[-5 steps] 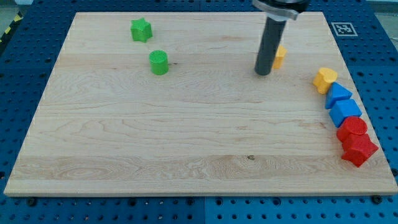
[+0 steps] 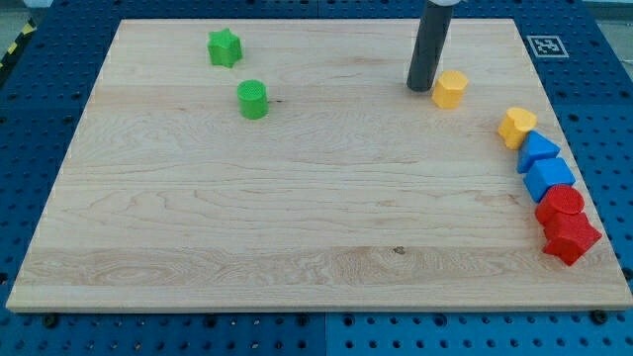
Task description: Push the hexagon to the heart
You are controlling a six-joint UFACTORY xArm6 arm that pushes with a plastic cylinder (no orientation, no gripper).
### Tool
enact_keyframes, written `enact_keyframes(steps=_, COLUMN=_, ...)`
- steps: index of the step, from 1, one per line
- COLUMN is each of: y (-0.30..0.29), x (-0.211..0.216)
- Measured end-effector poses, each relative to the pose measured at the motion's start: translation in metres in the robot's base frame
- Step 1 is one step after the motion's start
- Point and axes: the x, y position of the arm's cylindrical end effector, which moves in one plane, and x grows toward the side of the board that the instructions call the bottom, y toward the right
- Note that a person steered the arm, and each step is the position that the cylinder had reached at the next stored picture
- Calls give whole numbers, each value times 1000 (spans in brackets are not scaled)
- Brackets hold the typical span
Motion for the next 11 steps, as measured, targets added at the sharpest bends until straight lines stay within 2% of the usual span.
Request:
enact_keyframes(steps=1, y=4, x=-15)
enact_keyframes(steps=2, y=36, x=-15)
enact_keyframes(steps=5, y=54, x=-11)
enact_keyframes(steps=6, y=14, x=-3)
enact_keyframes(steps=8, y=19, x=29)
enact_keyframes(steps=10, y=7, x=50)
enact_keyframes(steps=11, y=18, x=54)
